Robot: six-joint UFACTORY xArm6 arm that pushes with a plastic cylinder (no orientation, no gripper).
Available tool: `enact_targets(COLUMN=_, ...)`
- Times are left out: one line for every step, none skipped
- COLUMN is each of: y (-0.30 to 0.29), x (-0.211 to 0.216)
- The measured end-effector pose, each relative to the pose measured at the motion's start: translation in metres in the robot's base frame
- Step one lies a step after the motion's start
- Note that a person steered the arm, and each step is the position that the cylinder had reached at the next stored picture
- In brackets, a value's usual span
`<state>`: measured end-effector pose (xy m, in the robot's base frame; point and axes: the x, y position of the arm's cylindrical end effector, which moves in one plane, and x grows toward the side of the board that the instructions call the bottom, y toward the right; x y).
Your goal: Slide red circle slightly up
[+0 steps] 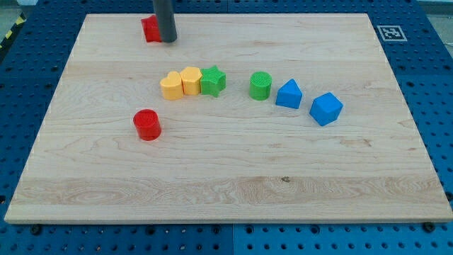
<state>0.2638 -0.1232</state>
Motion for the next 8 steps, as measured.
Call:
enact_targets(y=-0.013, x=-0.015)
enact_targets(y=-0.026, x=-0.025)
enact_targets(y=-0.035, x=-0.027)
enact_targets(y=-0.029, x=-0.013)
enact_targets(y=-0.023, x=0.046)
enact_targets(y=-0.054, x=0.102)
enact_targets(y=-0.064, x=0.186)
enact_targets(y=-0.054, x=0.284)
